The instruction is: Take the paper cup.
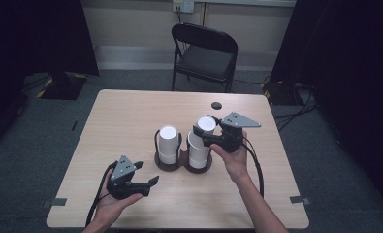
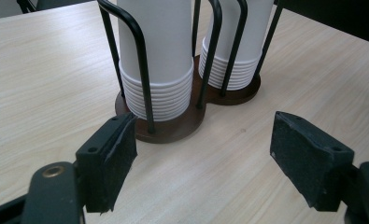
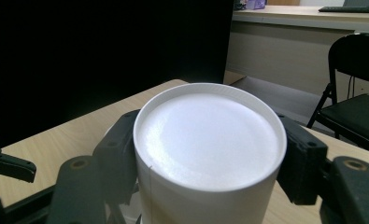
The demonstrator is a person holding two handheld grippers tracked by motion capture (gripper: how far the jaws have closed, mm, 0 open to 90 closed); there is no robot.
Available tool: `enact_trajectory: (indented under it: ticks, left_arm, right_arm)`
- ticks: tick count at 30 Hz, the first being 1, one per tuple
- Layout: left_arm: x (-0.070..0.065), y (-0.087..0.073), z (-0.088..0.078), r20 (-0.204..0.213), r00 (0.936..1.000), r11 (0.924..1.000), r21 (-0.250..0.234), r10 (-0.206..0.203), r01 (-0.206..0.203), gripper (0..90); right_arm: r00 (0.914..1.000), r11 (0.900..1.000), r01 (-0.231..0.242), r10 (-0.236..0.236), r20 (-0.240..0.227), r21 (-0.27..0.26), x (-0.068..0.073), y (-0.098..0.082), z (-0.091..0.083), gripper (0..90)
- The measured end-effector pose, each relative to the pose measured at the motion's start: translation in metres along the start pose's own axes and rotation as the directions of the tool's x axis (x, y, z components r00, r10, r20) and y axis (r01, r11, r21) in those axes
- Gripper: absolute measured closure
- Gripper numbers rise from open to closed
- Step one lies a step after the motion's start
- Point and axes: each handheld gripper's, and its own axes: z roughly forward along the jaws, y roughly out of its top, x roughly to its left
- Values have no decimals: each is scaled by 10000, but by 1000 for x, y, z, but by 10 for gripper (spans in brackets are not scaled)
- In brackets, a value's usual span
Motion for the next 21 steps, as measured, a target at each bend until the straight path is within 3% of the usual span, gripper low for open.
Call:
enact_trajectory:
  ticks: [6,10,17,21]
  left_arm:
    - [0,1,0,284,9993,9997,-33,-228,229,229]
    - [0,2,-1,261,9996,9999,-103,-49,52,233]
    - [3,5,-5,252,9995,9995,-268,-183,190,237]
    - [-2,7,-4,291,9994,9995,-255,177,-170,234]
  right_arm:
    - [10000,9999,-62,62,12,-137,0,3,-3,332]
    - [9998,9994,-208,207,-28,-282,-1,5,-7,332]
    - [9995,9986,-297,293,-88,-428,-3,11,-18,332]
    - [9982,9967,-575,566,-175,-565,-5,13,-27,332]
